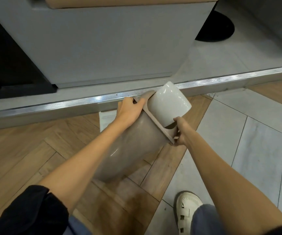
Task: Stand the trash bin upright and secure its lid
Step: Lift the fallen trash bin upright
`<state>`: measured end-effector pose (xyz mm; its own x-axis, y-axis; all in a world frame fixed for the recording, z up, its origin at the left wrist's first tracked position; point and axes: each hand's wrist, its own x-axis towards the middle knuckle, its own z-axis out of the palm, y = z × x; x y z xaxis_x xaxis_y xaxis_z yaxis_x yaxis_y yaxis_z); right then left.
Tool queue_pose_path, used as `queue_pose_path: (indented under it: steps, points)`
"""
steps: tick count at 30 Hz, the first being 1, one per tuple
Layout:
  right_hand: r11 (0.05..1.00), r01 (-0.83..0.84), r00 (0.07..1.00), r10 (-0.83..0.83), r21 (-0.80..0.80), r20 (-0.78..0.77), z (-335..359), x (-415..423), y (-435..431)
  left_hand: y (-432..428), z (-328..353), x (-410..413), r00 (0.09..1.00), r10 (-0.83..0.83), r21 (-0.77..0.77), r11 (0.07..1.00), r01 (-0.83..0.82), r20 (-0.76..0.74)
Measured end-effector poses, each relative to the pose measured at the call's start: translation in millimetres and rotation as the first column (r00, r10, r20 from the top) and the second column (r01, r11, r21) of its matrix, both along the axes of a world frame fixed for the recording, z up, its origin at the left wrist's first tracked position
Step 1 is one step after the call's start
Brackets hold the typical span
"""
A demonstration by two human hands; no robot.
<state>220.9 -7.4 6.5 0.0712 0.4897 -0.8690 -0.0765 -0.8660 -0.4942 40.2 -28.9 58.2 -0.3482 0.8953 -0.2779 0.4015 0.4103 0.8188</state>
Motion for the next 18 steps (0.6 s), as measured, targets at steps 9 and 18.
queue_pose_path:
  steps: [9,18]
  points:
    - [0.88,-0.1,0.983,0.017,0.464,0.18,56.1,-30.0,7.6,-57.4,26.5,-34.7,0.957,0.158,0.182,0.962,-0.205,0.243]
    - [0.675,-0.377,0.913,0.158,0.634,0.375,84.6,-55.0,-15.1,-131.2,4.8,-48.8,0.867,0.219,0.073,0.957,-0.28,0.448]
